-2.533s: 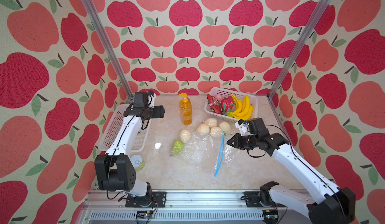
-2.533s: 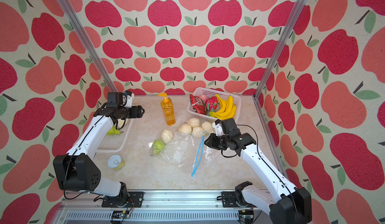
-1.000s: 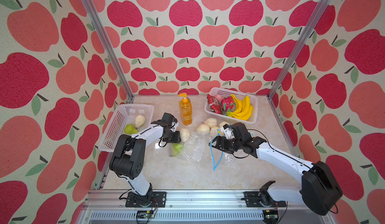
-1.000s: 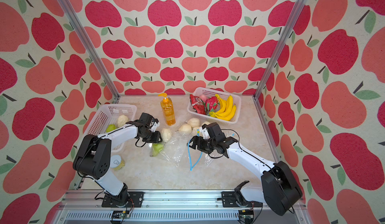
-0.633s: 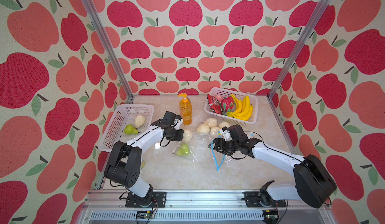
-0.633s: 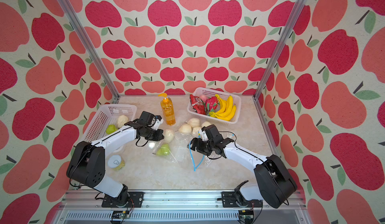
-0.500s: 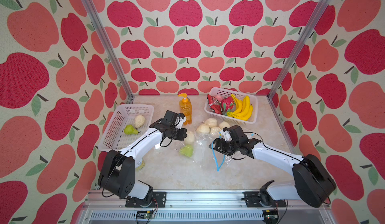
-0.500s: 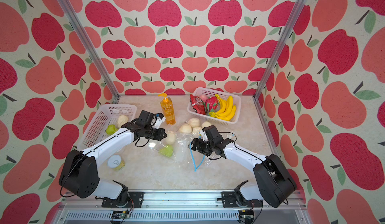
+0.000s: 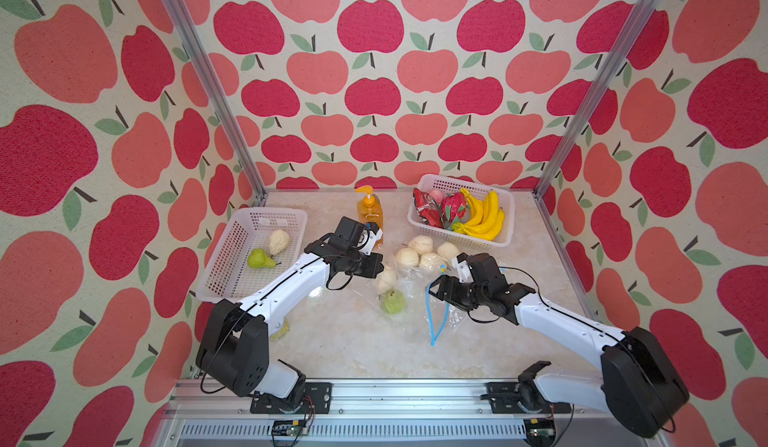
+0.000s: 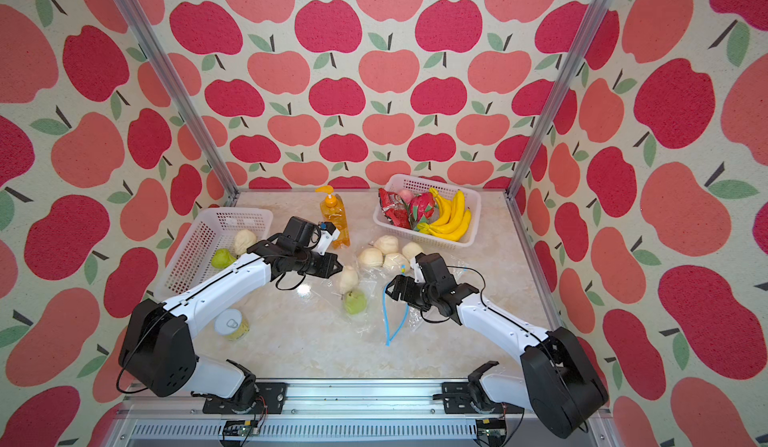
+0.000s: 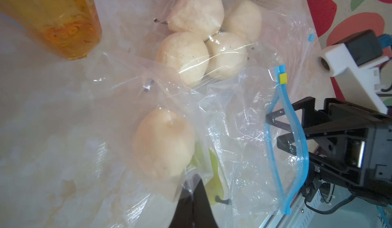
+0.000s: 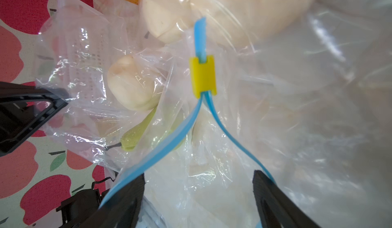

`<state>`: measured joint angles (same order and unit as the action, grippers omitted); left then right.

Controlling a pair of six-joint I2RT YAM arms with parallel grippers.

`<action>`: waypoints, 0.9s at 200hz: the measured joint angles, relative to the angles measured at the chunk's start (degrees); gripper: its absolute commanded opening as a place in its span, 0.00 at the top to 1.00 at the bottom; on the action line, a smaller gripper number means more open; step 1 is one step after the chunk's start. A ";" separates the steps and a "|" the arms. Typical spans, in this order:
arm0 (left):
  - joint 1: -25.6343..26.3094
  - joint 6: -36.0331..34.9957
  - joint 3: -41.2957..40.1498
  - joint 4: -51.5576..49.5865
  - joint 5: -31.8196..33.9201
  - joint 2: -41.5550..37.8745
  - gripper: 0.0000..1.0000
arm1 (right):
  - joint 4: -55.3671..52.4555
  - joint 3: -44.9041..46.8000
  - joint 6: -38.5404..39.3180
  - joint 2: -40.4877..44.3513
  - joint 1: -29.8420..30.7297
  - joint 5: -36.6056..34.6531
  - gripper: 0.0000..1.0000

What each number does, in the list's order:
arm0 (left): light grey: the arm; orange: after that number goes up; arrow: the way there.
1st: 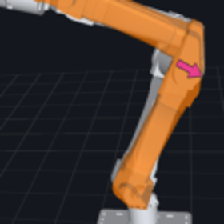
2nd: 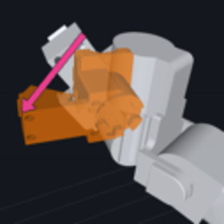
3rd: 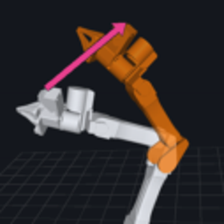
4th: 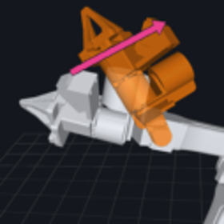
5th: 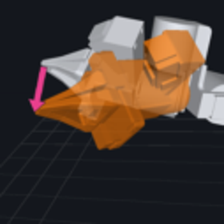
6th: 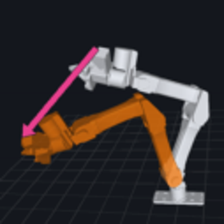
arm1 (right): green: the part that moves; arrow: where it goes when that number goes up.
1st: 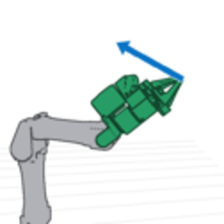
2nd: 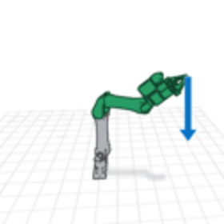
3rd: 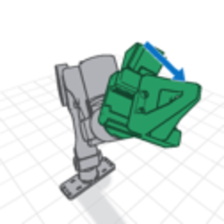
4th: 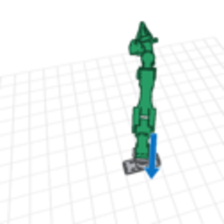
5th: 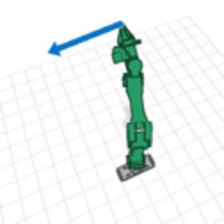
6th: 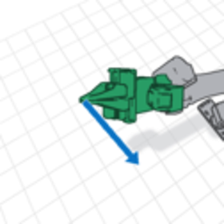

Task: Open the zip-top bag and take out the pear
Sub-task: Adjust the zipper food storage bag at the center of the board.

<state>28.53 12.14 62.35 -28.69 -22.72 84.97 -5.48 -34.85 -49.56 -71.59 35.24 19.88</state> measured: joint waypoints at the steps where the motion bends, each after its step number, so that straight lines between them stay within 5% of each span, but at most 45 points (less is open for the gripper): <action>1: 0.00 -0.02 0.00 -0.04 0.11 0.07 0.92 | 0.07 0.00 -0.02 -0.09 0.00 0.13 0.16; 21: -0.15 -0.46 0.02 -2.38 4.55 1.16 0.51 | 0.90 0.00 0.00 -1.44 0.37 0.94 0.16; 30: -0.42 -0.98 0.02 -3.54 6.38 1.20 0.41 | 1.16 0.00 0.02 -2.12 0.76 1.25 0.16; 68: -1.29 -1.75 0.20 -7.74 11.08 -0.42 0.34 | 1.20 -0.02 0.00 -3.48 2.01 1.95 0.17; 88: -0.96 -1.62 0.35 -9.90 11.19 -4.11 0.46 | 1.20 -0.11 0.00 -3.61 2.25 2.08 0.17; 109: -0.07 -0.59 0.33 -11.02 8.41 -9.51 0.82 | 1.16 -0.52 0.00 -3.87 2.25 2.08 0.17; 120: 0.28 0.17 0.26 -11.41 6.56 -11.69 0.94 | 1.16 -0.96 0.00 -4.17 2.25 2.08 0.17; 180: 2.01 5.09 -6.08 -11.37 1.51 -13.90 1.00 | 1.01 -3.17 0.20 -5.73 2.67 2.10 0.17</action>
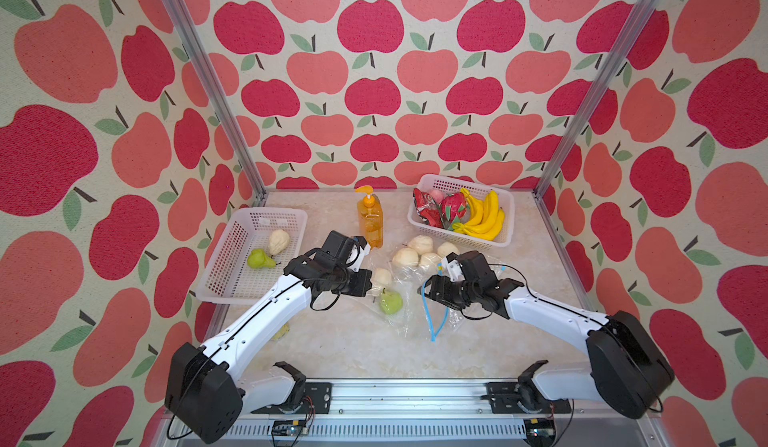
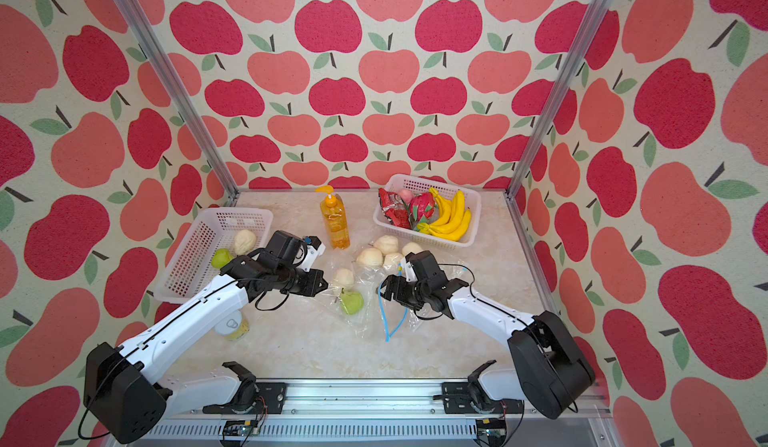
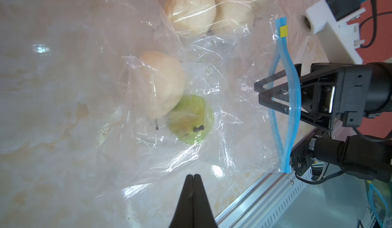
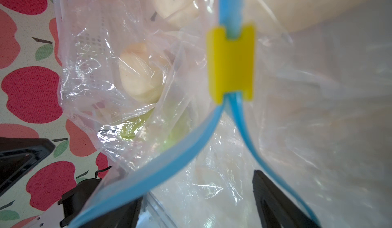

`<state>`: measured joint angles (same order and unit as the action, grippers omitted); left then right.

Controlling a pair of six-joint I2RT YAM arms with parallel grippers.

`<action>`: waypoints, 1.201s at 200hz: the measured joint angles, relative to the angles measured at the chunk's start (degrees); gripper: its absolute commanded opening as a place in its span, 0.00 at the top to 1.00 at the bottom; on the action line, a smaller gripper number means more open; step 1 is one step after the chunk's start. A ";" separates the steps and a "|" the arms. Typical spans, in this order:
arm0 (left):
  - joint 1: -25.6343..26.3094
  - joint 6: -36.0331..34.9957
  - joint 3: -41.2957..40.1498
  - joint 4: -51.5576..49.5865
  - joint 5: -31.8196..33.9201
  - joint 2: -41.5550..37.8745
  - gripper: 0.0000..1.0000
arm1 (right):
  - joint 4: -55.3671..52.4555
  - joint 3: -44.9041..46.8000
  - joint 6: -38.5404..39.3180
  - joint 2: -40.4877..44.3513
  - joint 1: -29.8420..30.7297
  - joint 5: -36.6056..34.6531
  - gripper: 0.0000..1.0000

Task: Open the zip-top bag and take out the pear
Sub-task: Adjust the zipper food storage bag at the center of the board, then pick up the pear from the zipper food storage bag.

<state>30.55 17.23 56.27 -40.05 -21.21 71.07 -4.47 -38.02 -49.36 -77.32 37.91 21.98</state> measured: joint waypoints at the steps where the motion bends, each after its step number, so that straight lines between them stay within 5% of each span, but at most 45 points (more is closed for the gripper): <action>1: 0.00 0.04 -0.15 0.07 -0.13 0.13 1.00 | 0.00 -0.02 0.00 -0.02 0.00 0.00 0.17; 138: 4.00 0.46 -2.36 20.70 -3.30 24.50 1.00 | 0.24 -0.44 0.24 -2.78 1.53 0.98 0.09; 240: 5.75 1.36 -1.07 27.34 -5.51 30.73 1.00 | 0.09 -4.59 3.39 -5.77 2.97 -2.93 0.13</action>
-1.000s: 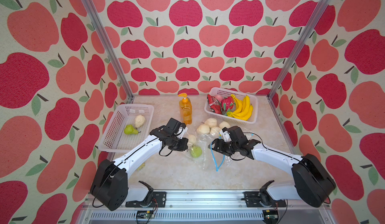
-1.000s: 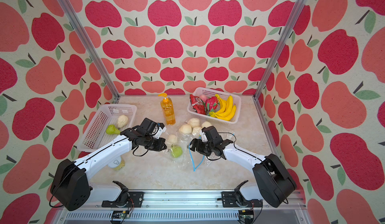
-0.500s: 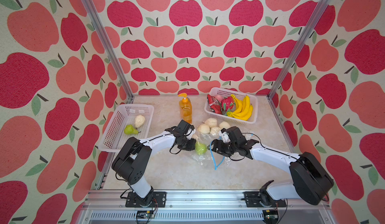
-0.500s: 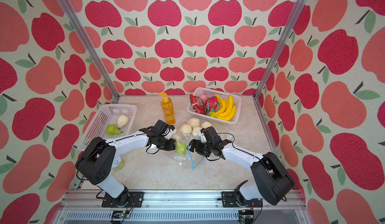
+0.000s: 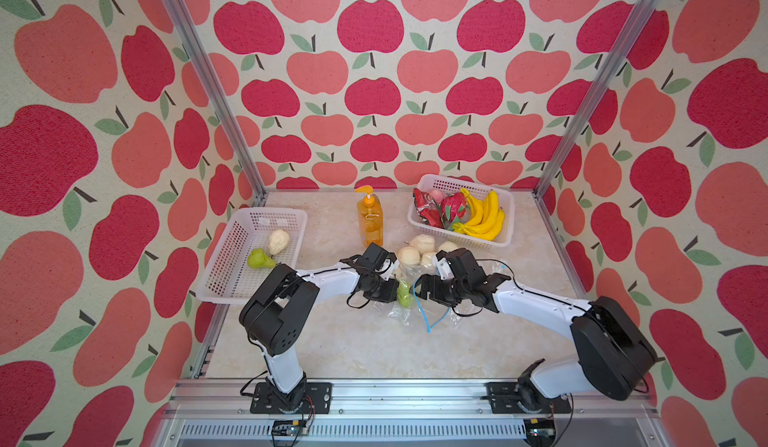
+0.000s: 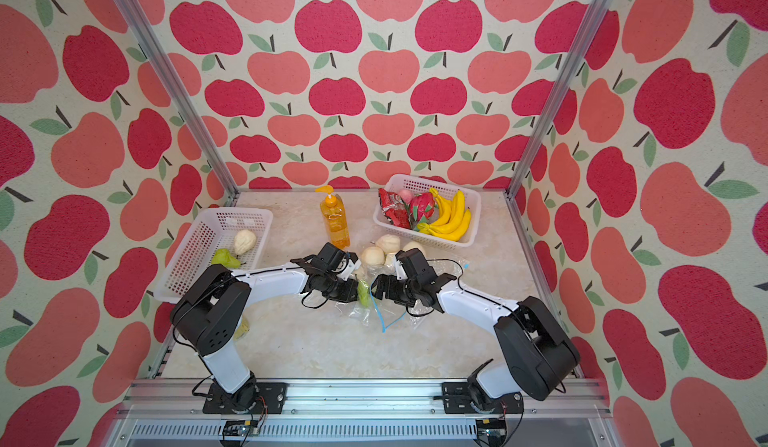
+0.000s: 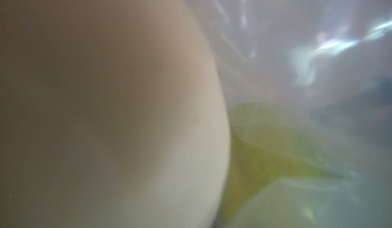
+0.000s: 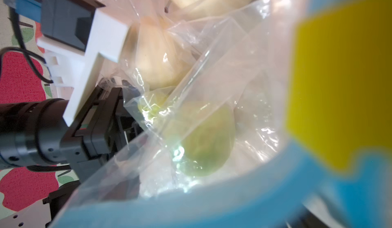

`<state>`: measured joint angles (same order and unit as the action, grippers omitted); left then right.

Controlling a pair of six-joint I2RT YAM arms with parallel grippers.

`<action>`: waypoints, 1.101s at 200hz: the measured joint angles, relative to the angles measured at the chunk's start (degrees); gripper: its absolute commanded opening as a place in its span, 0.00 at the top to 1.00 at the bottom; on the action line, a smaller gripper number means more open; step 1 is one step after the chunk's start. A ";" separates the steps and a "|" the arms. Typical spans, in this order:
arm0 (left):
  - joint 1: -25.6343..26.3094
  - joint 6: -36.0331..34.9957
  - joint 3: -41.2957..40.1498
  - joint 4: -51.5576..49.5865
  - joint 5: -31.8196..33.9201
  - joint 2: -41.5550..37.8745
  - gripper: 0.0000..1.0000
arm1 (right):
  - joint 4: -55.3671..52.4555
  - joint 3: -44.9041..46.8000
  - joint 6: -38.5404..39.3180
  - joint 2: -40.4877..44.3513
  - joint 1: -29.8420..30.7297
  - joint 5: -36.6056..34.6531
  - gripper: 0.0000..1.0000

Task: Open the zip-top bag and take out the pear
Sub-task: Pick up the pear from the zipper food storage bag.

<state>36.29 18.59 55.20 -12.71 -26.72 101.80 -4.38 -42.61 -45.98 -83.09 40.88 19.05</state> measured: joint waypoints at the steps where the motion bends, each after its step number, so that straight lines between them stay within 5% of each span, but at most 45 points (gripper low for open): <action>1: 0.00 0.00 0.04 0.04 0.02 0.07 1.00 | -0.02 -0.07 0.22 0.00 0.00 -0.17 0.14; 59: 0.07 -0.50 0.79 -4.46 3.43 -1.79 0.99 | -0.48 0.33 2.86 6.93 0.11 -1.22 0.20; 138: -0.04 0.26 1.22 -14.29 6.45 -21.57 0.95 | -4.83 0.33 2.86 8.74 0.11 -2.95 0.18; 220: -0.02 3.04 1.90 -10.16 6.51 -12.85 0.95 | -5.16 0.33 1.99 5.92 0.11 -3.06 0.16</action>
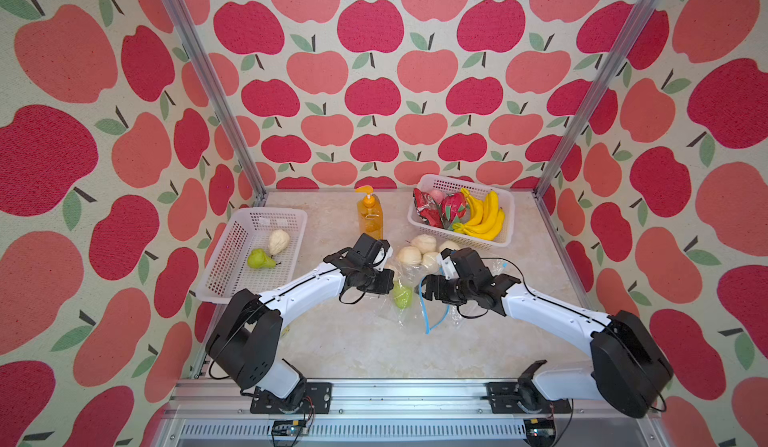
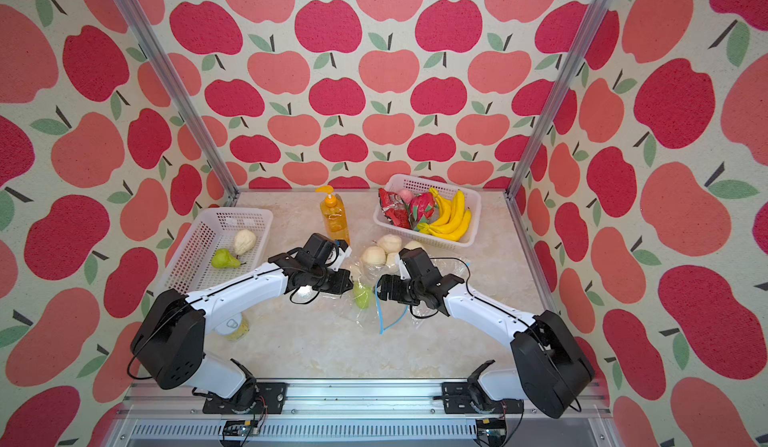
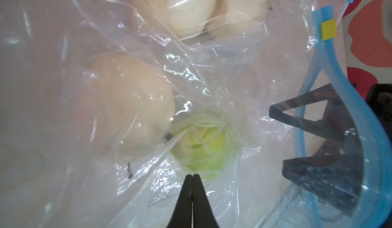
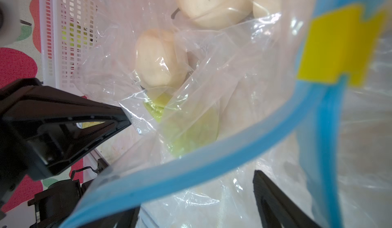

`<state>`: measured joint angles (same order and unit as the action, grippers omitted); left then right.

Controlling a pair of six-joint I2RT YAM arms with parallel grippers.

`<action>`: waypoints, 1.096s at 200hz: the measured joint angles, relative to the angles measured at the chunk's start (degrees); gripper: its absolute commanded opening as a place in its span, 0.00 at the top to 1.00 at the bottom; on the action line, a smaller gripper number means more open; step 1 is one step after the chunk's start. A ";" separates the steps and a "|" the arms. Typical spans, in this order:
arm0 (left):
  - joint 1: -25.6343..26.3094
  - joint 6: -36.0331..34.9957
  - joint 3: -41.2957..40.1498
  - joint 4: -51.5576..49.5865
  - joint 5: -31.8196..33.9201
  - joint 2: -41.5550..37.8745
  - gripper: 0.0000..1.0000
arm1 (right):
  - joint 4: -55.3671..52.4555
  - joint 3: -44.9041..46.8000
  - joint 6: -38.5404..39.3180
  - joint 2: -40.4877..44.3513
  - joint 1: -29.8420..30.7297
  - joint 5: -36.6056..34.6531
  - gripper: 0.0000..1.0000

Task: Open the zip-top bag and take out the pear
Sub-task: Pick up the pear from the zipper food storage bag.

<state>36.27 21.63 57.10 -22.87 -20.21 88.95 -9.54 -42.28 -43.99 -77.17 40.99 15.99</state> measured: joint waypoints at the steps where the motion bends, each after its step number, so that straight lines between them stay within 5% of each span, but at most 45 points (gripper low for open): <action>1: 0.00 0.00 0.02 0.02 0.09 0.15 0.95 | 0.00 0.00 -0.02 0.00 0.00 0.00 0.16; 158: 4.28 3.17 3.54 19.19 -2.25 20.31 1.00 | -2.08 -0.72 3.80 -5.49 0.00 -5.09 0.08; 219: 4.28 3.15 3.87 20.17 -3.04 21.03 1.00 | -2.97 -1.44 6.97 -6.21 -1.29 -6.51 0.25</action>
<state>40.56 24.77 60.97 -2.70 -23.24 109.97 -12.51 -43.72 -37.01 -83.37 39.70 9.47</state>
